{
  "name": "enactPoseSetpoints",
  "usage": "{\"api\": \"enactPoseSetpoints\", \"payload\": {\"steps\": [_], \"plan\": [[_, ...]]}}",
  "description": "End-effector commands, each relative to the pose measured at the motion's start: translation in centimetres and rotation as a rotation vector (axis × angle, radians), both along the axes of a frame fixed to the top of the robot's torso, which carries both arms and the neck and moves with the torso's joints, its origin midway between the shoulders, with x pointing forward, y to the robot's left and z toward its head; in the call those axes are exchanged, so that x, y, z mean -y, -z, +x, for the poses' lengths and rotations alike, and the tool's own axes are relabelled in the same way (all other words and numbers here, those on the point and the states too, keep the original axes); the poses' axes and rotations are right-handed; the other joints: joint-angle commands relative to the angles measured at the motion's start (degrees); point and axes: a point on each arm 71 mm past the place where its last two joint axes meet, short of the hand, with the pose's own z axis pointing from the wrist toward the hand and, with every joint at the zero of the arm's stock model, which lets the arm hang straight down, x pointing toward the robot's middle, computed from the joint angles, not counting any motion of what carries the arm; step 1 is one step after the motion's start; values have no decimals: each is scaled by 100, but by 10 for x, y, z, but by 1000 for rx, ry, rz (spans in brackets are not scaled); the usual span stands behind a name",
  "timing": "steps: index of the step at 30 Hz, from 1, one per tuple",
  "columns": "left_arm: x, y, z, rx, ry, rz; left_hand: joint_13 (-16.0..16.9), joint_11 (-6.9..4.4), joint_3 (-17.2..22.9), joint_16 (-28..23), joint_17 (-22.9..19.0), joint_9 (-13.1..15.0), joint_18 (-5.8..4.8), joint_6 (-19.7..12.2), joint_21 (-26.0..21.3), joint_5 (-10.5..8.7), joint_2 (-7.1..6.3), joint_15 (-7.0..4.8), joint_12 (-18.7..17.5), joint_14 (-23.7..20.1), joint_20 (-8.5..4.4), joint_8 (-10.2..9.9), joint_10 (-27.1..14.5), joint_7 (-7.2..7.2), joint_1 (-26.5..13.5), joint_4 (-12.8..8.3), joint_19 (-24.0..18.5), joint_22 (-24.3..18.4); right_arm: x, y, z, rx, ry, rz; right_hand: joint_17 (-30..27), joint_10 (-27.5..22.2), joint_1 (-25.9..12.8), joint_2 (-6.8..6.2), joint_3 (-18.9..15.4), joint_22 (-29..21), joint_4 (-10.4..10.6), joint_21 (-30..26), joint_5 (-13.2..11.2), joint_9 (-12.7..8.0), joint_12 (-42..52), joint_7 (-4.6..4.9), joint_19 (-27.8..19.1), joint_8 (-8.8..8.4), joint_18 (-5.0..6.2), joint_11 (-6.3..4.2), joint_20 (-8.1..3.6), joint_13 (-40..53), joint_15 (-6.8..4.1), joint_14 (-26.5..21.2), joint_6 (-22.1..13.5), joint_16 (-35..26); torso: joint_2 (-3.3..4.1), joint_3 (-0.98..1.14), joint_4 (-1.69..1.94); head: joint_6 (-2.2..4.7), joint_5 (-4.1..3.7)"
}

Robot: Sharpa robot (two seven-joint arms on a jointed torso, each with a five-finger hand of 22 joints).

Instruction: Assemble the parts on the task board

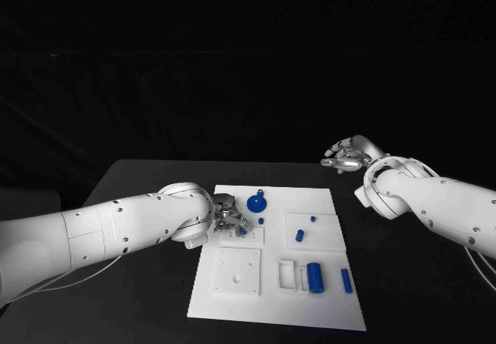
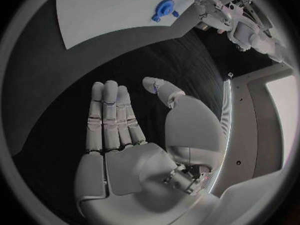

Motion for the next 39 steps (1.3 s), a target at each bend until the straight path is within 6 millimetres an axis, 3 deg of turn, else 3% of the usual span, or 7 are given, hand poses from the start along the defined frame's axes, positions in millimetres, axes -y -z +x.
{"api": "enactPoseSetpoints", "payload": {"steps": [1, 16, 39], "plan": [[2, 5, -3, -31, 21, 4, 17, -253, 88, 18, 6, 57, 7, 171, 20, 91, 206, -188, 6, -65, -910, 14, -481, -166, 253, -151, -41, -13, -2, 0, 0, -2, -18, -2, -9, -42, 1, 43, -5, 123, -28, -35, 34, 2, 21, 46, 34, 12, 41, 9, 9, -6, 12, -48, 9, -34, 1, -1, 0, 3, 2], [2, 7, -4, -63, 33, 8, 89, -291, 69, 95, 14, 461, 9, 236, 106, 783, 204, -189, 7, -18, -918, 16, -404, -206, 275, -299, -43, -116, -2, 0, 0, -2, -17, -1, -8, -44, -2, 43, -6, 125, -29, -39, 36, 2, 24, 47, 32, 11, 41, 10, 11, -13, 13, -51, 7, -35, 2, 2, 0, -6, 7], [6, -5, 5, -101, 36, -28, 100, -297, 69, 106, 14, 528, 12, 253, 125, 849, 208, -191, 13, -12, -921, 8, -399, -213, 276, -319, -40, -135, -2, 4, 0, -7, -18, 0, -8, -47, -2, 47, -4, 126, -33, -44, 39, 1, 28, 47, 31, 10, 42, 11, 12, -23, 15, -54, 5, -35, 1, 2, 0, 9, 3]]}}
